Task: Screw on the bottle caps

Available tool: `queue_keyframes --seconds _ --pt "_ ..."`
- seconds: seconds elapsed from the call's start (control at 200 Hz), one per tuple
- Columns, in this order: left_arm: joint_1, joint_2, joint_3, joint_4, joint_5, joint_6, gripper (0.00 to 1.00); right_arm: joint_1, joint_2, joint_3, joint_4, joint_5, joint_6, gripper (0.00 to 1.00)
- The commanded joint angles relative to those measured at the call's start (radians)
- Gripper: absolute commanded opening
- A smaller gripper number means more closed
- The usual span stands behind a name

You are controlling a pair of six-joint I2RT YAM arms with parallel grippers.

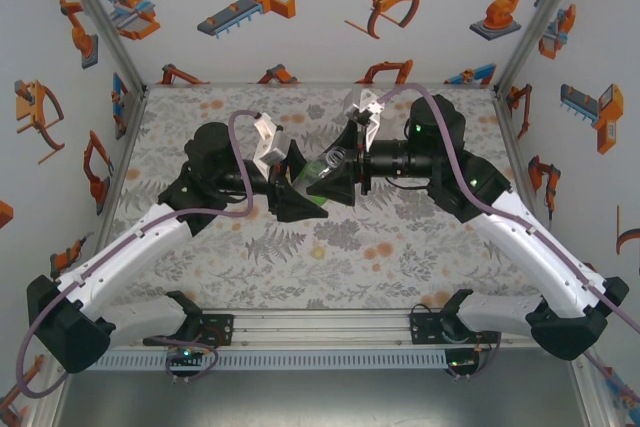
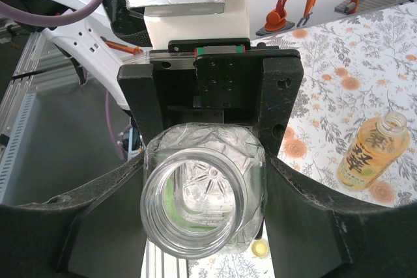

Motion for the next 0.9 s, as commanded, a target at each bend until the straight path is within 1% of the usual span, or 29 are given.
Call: queue_keyframes --seconds 0.0,0.05,0.07,0.1,0.105,0.11,0.12,0.17,0.225,0.355,0.406,0.481,0.611,0.706,0.751,0.896 --pt "-0.004 0.004 0.04 0.027 0.004 -0.01 0.47 0.009 -0.014 0.013 -0.012 0.016 -0.015 0.05" --pt "-0.004 0.002 0.041 0.009 -0.006 0.006 0.45 0.009 -0.018 0.013 -0.018 0.033 -0.018 0.08" --pt "-0.004 0.0 0.042 0.0 -0.012 0.015 0.44 0.009 -0.02 0.012 -0.02 0.047 -0.018 0.14" --pt "-0.004 -0.003 0.041 -0.016 -0.024 0.031 0.43 0.009 -0.026 0.009 -0.022 0.073 -0.017 0.28" --pt "-0.004 -0.003 0.041 -0.019 -0.026 0.034 0.43 0.009 -0.026 0.009 -0.022 0.073 -0.017 0.28" --pt "-0.004 -0.004 0.042 -0.022 -0.028 0.037 0.43 0.009 -0.027 0.008 -0.023 0.082 -0.017 0.31" --pt "-0.004 -0.005 0.042 -0.029 -0.031 0.042 0.42 0.009 -0.03 0.007 -0.025 0.089 -0.017 0.35" --pt "-0.001 -0.011 0.041 -0.054 -0.057 0.066 0.39 0.008 -0.041 0.004 -0.036 0.127 -0.028 0.46" --pt "0.007 -0.019 0.042 -0.082 -0.079 0.086 0.36 0.009 -0.053 0.004 -0.058 0.172 -0.039 0.56" --pt "0.043 -0.04 0.045 -0.119 -0.1 0.107 0.29 0.008 -0.082 0.004 -0.09 0.268 -0.05 0.69" --pt "0.063 -0.049 0.045 -0.126 -0.1 0.108 0.26 0.008 -0.093 0.002 -0.098 0.312 -0.049 0.72" --pt "0.101 -0.063 0.044 -0.138 -0.1 0.105 0.2 0.008 -0.107 -0.002 -0.1 0.349 -0.044 0.73" --pt "0.167 -0.089 0.038 -0.156 -0.098 0.106 0.1 0.009 -0.119 -0.027 -0.09 0.391 -0.009 0.73" --pt "0.206 -0.104 0.032 -0.176 -0.098 0.112 0.06 0.009 -0.1 -0.034 -0.104 0.442 0.039 0.71" --pt "0.225 -0.107 0.026 -0.181 -0.098 0.107 0.0 0.01 -0.083 -0.04 -0.111 0.482 0.073 0.7" --pt "0.296 -0.11 -0.018 -0.126 -0.064 0.052 0.0 0.028 -0.028 -0.062 -0.146 0.601 0.151 0.65"
